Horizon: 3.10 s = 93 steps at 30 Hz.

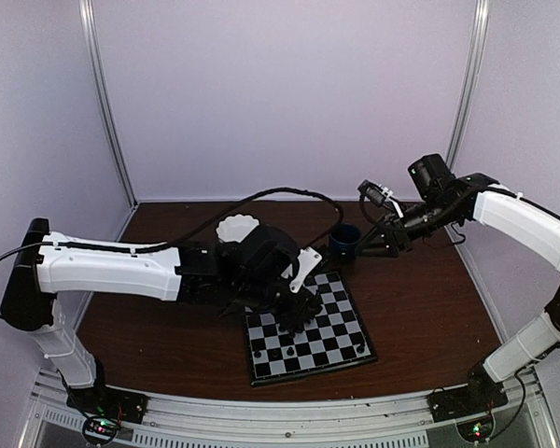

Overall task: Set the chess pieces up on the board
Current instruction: Pass from the left arm to the right, then place the queen at e8.

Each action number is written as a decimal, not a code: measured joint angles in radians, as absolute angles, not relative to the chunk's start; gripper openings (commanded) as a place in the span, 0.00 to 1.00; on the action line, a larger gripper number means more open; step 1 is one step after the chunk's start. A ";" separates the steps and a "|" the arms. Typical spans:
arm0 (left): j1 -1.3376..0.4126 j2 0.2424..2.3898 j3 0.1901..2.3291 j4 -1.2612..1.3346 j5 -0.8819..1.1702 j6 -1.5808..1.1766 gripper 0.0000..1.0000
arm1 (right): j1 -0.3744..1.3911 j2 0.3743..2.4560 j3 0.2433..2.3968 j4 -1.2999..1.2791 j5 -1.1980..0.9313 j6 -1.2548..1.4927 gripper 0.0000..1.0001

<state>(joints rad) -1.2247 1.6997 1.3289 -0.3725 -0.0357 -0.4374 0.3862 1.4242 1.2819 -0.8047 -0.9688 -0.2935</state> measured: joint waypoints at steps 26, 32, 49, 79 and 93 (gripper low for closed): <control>-1.225 1.567 1.131 -0.007 0.061 -0.319 0.17 | 0.649 1.645 1.383 -0.916 -1.186 -0.191 0.33; -1.225 1.567 1.131 -0.002 0.059 -0.312 0.17 | 0.649 1.647 1.383 -0.912 -1.222 -0.175 0.18; -1.225 1.491 1.054 -0.058 -0.100 -0.333 0.56 | 0.651 1.591 1.373 -0.919 -1.075 -0.278 0.09; -1.218 0.995 0.812 -0.184 -0.570 -0.373 0.65 | 1.098 1.764 1.175 -0.637 -0.393 -0.634 0.10; -1.218 1.013 0.812 -0.189 -0.577 -0.373 0.65 | 1.106 1.775 1.173 -0.625 -0.382 -0.649 0.18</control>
<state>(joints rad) -1.2182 1.0126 0.8116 -0.1886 -0.5770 -0.3729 1.1065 1.7752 1.1732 -0.6254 -0.3824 -0.6487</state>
